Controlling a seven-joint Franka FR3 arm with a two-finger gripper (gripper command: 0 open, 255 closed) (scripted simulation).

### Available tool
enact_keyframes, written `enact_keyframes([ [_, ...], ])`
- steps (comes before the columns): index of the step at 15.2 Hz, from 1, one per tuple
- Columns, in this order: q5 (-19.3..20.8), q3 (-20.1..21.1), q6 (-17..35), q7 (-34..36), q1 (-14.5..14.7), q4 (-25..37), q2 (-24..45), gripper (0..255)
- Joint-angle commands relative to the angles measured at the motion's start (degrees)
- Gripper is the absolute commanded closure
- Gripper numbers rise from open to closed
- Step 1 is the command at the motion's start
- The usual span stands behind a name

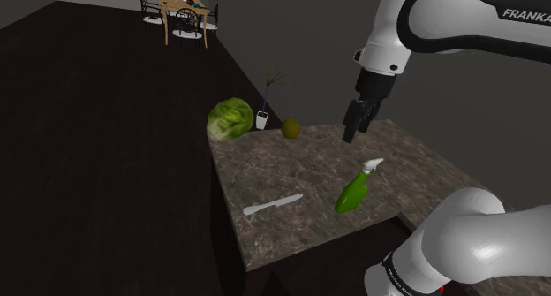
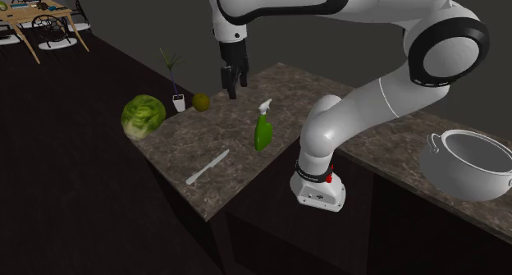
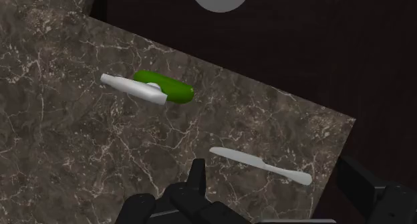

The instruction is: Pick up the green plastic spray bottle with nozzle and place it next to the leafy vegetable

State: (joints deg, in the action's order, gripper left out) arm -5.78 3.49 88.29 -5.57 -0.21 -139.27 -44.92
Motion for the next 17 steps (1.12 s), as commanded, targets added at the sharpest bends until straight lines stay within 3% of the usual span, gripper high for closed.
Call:
enact_keyframes([
  [1,0.00,0.00,0.00,0.00,0.00,0.00,0.00,0],
  [7,11.37,-7.85,5.30,-27.47,6.29,-13.21,-10.52,0],
  [12,23.84,-17.93,11.84,-51.09,9.39,-21.74,-16.85,0],
  [17,25.34,-19.33,15.09,-51.53,8.90,-24.79,-16.77,0],
])
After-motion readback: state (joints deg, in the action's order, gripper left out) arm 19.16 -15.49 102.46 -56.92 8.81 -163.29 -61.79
